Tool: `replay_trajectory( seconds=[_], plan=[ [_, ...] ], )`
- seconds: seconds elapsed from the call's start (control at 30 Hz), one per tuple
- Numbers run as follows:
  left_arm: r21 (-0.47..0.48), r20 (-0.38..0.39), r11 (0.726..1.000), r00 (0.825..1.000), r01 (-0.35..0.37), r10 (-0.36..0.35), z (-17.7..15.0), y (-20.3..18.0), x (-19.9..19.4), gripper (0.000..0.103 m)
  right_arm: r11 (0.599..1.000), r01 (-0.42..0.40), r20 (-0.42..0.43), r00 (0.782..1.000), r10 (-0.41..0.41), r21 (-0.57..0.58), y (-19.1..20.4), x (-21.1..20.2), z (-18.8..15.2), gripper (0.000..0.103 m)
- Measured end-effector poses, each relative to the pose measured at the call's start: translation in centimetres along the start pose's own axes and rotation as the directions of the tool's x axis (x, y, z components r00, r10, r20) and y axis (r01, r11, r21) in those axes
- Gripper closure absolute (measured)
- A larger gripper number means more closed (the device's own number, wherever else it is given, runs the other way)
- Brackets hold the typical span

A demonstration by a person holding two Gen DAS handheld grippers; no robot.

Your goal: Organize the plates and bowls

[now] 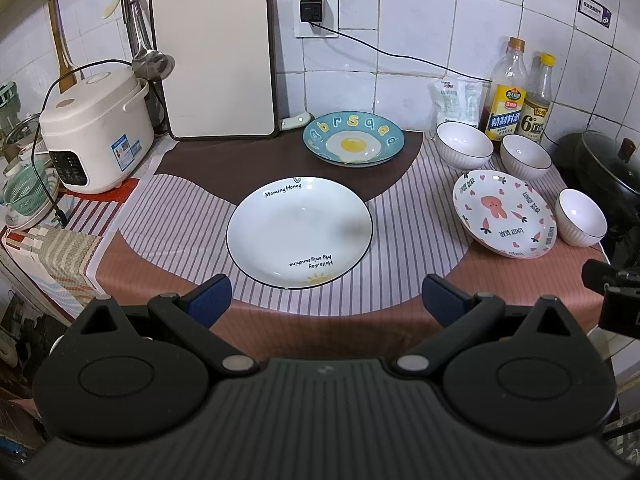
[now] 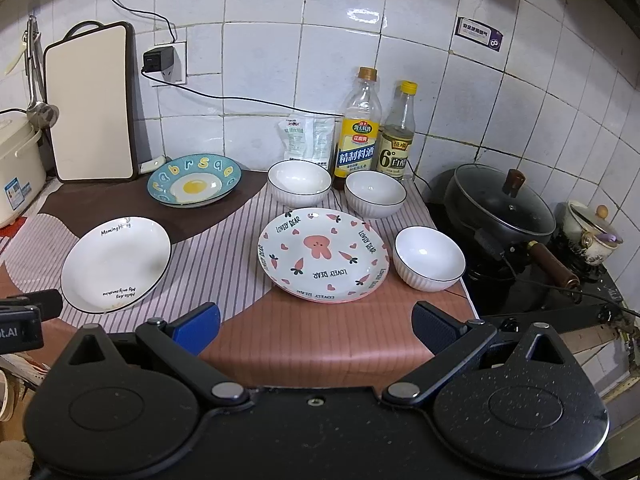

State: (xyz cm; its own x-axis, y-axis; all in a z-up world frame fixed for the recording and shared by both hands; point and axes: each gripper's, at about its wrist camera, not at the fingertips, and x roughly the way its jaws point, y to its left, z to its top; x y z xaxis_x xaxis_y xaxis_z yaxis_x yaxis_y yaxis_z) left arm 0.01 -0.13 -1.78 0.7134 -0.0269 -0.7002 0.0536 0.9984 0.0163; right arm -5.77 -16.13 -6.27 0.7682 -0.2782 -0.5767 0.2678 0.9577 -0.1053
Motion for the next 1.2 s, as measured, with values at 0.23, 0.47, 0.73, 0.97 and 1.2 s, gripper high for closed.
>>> replay_trajectory(
  seconds=[0.23,0.47,0.73,0.97,1.2],
  plan=[
    [0.0,-0.003,1.0,1.0,0.003,-0.003,-0.2,-0.2,0.0,0.0,1.0,0.002,0.001,1.0,-0.002,-0.002,0.0,0.0,0.0,0.0],
    [-0.001,-0.009,1.0,1.0,0.009,-0.009,-0.5,-0.1,0.0,0.0,1.0,0.005,-0.001,1.0,-0.005,-0.004,-0.3,0.0,0.0,0.0],
    [-0.001,-0.013,1.0,1.0,0.01,-0.01,-0.4,-0.1,0.1,0.0,1.0,0.002,0.005,1.0,-0.002,-0.015,0.1,-0.2,0.0,0.0],
    [-0.003,-0.025,1.0,1.0,0.01,-0.01,-0.3,0.1,0.2,0.0,1.0,0.002,0.013,1.0,-0.001,-0.025,0.4,-0.3,0.1,0.0],
    [0.011,-0.003,0.997,0.998,0.07,-0.07,0.9,1.4,0.4,0.0,0.994,-0.08,0.101,0.991,0.087,-0.069,1.6,-0.7,-0.2,0.0]
  ],
)
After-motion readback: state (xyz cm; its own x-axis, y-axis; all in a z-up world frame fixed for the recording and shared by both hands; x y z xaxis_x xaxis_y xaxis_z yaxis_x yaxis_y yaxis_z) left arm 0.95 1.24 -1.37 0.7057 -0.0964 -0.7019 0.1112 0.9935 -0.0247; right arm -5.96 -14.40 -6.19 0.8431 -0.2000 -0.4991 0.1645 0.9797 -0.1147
